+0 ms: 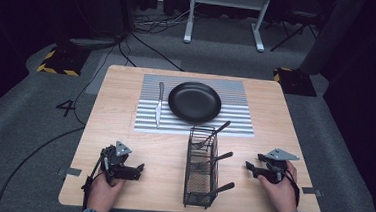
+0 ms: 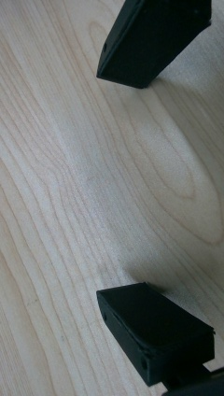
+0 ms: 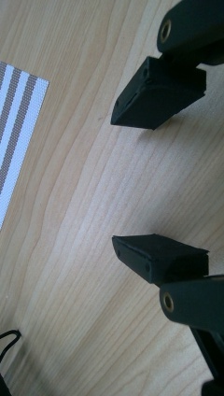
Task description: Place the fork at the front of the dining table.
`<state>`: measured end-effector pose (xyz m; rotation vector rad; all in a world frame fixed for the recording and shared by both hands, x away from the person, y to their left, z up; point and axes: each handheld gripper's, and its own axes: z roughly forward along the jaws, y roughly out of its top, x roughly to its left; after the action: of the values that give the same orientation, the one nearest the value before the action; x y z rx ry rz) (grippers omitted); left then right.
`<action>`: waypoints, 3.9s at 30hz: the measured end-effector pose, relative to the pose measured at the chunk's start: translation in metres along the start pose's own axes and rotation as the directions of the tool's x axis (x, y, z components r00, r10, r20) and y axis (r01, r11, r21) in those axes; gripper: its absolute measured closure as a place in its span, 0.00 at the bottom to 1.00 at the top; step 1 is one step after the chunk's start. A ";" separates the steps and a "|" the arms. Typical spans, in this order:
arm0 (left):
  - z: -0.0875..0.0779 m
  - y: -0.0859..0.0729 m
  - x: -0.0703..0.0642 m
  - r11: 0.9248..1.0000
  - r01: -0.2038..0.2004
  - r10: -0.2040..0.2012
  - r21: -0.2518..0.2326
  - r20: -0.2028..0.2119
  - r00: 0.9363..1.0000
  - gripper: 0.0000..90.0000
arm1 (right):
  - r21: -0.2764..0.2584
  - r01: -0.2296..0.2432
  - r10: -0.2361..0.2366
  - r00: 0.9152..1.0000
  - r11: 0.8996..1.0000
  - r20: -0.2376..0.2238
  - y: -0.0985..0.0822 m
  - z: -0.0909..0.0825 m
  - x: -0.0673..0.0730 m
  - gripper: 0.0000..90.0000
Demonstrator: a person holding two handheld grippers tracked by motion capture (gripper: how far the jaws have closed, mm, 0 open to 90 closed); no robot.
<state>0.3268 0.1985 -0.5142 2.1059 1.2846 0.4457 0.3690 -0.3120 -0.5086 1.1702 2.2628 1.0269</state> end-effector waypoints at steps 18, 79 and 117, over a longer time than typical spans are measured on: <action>0.001 0.001 0.002 1.000 -0.009 0.009 0.001 0.012 1.000 0.00 | 0.001 0.002 -0.002 1.000 1.000 -0.001 0.000 0.000 0.000 0.39; 0.001 0.001 0.002 1.000 -0.010 0.010 0.001 0.012 1.000 0.00 | -0.194 0.030 -0.086 0.954 0.981 -0.286 0.129 -0.047 0.043 0.55; 0.001 0.001 0.002 1.000 -0.010 0.010 0.001 0.012 1.000 0.00 | -0.140 0.012 -0.068 0.916 0.990 -0.396 0.156 -0.008 0.064 0.93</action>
<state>0.3292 0.1995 -0.5142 2.1138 1.2684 0.4362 0.4101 -0.2030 -0.3866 0.9164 2.4568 1.4928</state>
